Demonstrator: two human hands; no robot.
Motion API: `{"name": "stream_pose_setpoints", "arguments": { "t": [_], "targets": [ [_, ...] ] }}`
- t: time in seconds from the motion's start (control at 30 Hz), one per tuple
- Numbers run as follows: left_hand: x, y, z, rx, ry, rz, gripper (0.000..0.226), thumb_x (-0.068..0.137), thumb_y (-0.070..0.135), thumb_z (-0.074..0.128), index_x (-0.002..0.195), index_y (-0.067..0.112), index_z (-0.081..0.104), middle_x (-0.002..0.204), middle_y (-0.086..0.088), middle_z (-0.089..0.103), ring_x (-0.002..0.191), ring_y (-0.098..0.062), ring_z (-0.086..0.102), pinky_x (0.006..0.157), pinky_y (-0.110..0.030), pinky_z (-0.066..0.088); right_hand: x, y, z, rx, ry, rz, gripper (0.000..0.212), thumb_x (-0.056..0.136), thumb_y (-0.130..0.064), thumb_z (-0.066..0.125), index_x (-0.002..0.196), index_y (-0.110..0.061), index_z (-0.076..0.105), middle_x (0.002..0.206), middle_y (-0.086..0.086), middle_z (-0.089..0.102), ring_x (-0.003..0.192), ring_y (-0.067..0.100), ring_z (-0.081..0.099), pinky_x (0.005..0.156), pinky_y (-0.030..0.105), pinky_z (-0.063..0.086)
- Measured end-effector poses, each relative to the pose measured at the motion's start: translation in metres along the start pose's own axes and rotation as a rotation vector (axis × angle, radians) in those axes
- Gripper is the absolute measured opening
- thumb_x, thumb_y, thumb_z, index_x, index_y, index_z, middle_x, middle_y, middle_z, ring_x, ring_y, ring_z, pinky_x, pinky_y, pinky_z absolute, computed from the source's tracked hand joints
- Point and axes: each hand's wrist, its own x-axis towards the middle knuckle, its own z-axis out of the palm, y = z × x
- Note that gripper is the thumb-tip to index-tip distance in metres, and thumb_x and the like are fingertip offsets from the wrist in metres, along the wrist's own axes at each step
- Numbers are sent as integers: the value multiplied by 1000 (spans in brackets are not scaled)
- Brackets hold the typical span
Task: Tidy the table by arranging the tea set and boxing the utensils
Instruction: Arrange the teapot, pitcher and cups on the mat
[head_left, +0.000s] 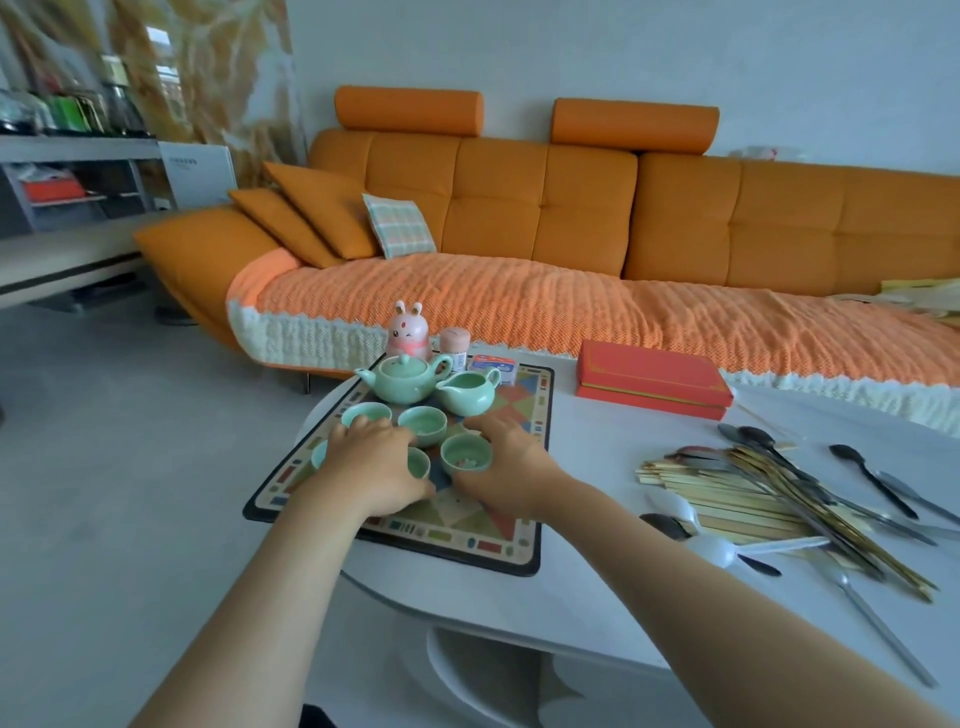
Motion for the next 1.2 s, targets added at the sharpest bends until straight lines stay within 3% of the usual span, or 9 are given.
{"name": "stream_pose_setpoints", "arguments": {
  "t": [0.17,0.33,0.5,0.6,0.83,0.97,1.03,1.1,1.2],
  "targets": [
    [2,13,-13,-51,72,-16,62,79,60,58,133,33,47,138,0,44,132,-26,33,106,-41,28,-6,8,-12,-33,-41,-33,80,80,-49,69,149,-30,33,136,-2,49,115,18,54,93,30,48],
    [11,62,-24,-397,218,137,32,88,36,59,119,27,58,116,5,55,115,-18,46,98,-39,41,-24,27,-45,31,13,-15,58,87,-31,63,142,-31,44,124,-5,56,95,11,57,81,23,44],
    [23,138,-17,-456,207,308,23,93,22,55,116,23,58,110,7,55,102,-14,54,88,-33,46,-50,71,-95,-21,83,69,40,92,-16,54,130,-30,58,122,-8,59,100,11,57,93,27,46],
    [30,179,-8,-426,127,390,26,95,23,55,120,27,59,115,10,53,96,-11,51,80,-28,40,-68,106,-129,-34,147,155,42,91,-7,47,121,-32,64,123,-9,60,102,10,57,90,25,46],
    [39,240,11,-375,-129,510,23,95,20,56,105,37,65,116,8,51,114,-15,51,99,-36,43,-125,178,-185,-189,134,302,47,84,-16,54,125,-38,64,136,-10,54,117,15,54,91,25,42],
    [33,239,-8,-172,-335,379,9,86,34,62,92,37,56,108,8,51,97,-14,54,81,-31,46,-133,186,-179,-295,87,227,47,82,-33,60,127,-43,58,145,-13,45,135,17,33,109,38,27],
    [27,236,-13,-102,-442,316,25,77,39,72,98,33,59,102,10,55,87,-11,56,71,-27,46,-131,185,-176,-288,72,193,45,81,-35,63,125,-44,58,146,-13,42,138,15,28,112,40,21],
    [20,232,-13,-23,-504,296,37,71,38,80,102,32,61,99,11,59,84,-10,59,70,-25,48,-129,182,-173,-267,51,176,45,80,-35,65,124,-43,58,144,-11,43,138,14,31,114,39,23],
    [15,224,-5,-65,-513,283,27,73,27,80,95,31,65,100,7,64,85,-13,65,68,-25,56,-124,173,-170,-294,52,156,45,82,-33,65,125,-42,58,141,-9,45,138,16,31,114,39,19]
  ]
}}
